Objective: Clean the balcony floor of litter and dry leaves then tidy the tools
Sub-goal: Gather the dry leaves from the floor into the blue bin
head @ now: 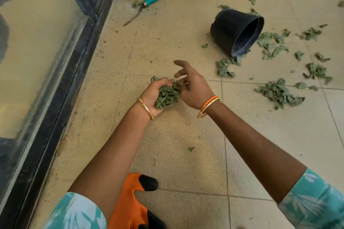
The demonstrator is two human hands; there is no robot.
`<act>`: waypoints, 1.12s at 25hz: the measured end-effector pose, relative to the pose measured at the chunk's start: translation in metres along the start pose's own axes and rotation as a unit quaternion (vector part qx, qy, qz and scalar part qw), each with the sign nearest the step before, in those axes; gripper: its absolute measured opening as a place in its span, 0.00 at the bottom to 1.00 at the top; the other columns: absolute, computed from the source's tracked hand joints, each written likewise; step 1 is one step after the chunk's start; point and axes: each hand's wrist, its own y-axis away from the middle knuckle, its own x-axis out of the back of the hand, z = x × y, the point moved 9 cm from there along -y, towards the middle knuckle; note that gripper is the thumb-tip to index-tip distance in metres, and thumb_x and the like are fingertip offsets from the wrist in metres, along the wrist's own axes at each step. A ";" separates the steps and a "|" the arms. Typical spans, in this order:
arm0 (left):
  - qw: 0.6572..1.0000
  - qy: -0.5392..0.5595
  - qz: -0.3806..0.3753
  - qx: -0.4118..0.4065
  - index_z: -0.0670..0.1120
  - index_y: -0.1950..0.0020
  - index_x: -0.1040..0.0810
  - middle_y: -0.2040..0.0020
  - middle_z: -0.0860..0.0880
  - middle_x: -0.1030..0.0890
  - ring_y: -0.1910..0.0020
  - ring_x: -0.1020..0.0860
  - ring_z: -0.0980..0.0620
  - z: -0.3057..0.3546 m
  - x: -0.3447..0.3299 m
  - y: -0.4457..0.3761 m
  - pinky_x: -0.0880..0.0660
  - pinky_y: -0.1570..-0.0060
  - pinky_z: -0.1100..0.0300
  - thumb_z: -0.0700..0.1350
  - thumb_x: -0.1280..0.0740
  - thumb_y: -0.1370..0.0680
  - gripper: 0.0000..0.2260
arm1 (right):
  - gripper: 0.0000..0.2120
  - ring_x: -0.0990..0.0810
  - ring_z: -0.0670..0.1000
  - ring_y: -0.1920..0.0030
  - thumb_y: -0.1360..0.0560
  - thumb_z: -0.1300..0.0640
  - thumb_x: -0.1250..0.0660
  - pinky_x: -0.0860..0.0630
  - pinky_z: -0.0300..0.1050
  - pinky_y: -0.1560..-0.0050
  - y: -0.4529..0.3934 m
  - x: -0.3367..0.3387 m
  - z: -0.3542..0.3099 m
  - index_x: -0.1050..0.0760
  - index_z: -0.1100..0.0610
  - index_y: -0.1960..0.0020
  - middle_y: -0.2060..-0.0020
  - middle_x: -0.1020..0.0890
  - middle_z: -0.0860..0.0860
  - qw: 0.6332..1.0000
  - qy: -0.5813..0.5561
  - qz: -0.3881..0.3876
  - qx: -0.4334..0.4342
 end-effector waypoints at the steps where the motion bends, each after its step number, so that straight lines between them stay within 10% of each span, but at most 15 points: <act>1: 1.000 -0.013 0.012 0.011 0.43 0.57 0.27 0.63 0.46 0.24 0.67 0.25 0.51 -0.003 -0.001 -0.003 0.26 0.69 0.63 0.39 0.42 0.24 0.06 | 0.28 0.23 0.51 0.49 0.32 0.74 0.45 0.25 0.41 0.51 0.000 0.013 0.006 0.31 0.57 0.35 0.47 0.24 0.56 0.999 0.014 0.029 -0.003; 4: 0.998 -0.037 0.036 0.027 0.44 0.59 0.28 0.62 0.46 0.26 0.65 0.26 0.49 -0.008 -0.007 -0.008 0.25 0.72 0.64 0.39 0.41 0.24 0.05 | 0.26 0.30 0.56 0.39 0.32 0.73 0.44 0.30 0.47 0.40 -0.010 0.053 0.048 0.27 0.58 0.37 0.41 0.27 0.58 0.982 0.166 0.077 -0.036; 9: 0.998 -0.033 0.046 0.027 0.44 0.55 0.28 0.59 0.46 0.27 0.64 0.26 0.49 -0.011 -0.020 -0.013 0.25 0.73 0.65 0.38 0.40 0.24 0.03 | 0.29 0.47 0.61 0.26 0.26 0.66 0.41 0.43 0.59 0.28 -0.017 0.059 0.128 0.40 0.57 0.26 0.26 0.43 0.59 0.932 0.342 -0.073 -0.095; 16: 0.998 -0.038 0.043 0.026 0.44 0.54 0.27 0.57 0.46 0.26 0.62 0.26 0.50 -0.019 -0.027 -0.017 0.25 0.71 0.64 0.38 0.39 0.24 0.03 | 0.13 0.22 0.64 0.44 0.27 0.70 0.38 0.24 0.54 0.44 0.006 0.077 0.113 0.21 0.67 0.44 0.45 0.20 0.63 0.951 0.288 0.107 0.005; 21: 0.999 -0.040 -0.011 0.032 0.43 0.52 0.26 0.56 0.43 0.23 0.61 0.24 0.47 -0.023 -0.037 -0.018 0.24 0.67 0.60 0.38 0.39 0.25 0.04 | 0.13 0.20 0.44 0.57 0.29 0.73 0.36 0.28 0.25 0.51 0.025 0.105 0.089 0.17 0.61 0.52 0.56 0.16 0.52 0.975 0.015 0.198 -0.095; 24: 0.993 -0.055 -0.095 0.039 0.40 0.43 0.25 0.55 0.42 0.20 0.62 0.21 0.47 -0.032 -0.058 -0.013 0.24 0.64 0.59 0.40 0.38 0.27 0.13 | 0.13 0.18 0.47 0.61 0.29 0.71 0.34 0.20 0.39 0.55 0.040 0.069 0.080 0.18 0.55 0.58 0.60 0.16 0.53 0.957 -0.210 0.088 -0.181; 28: 0.992 -0.057 -0.109 0.040 0.41 0.46 0.24 0.62 0.45 0.20 0.67 0.21 0.51 -0.043 -0.065 -0.009 0.24 0.68 0.61 0.38 0.40 0.25 0.10 | 0.13 0.21 0.48 0.65 0.29 0.68 0.37 0.22 0.40 0.65 0.050 0.063 0.079 0.21 0.52 0.63 0.63 0.18 0.50 0.967 -0.092 0.134 -0.194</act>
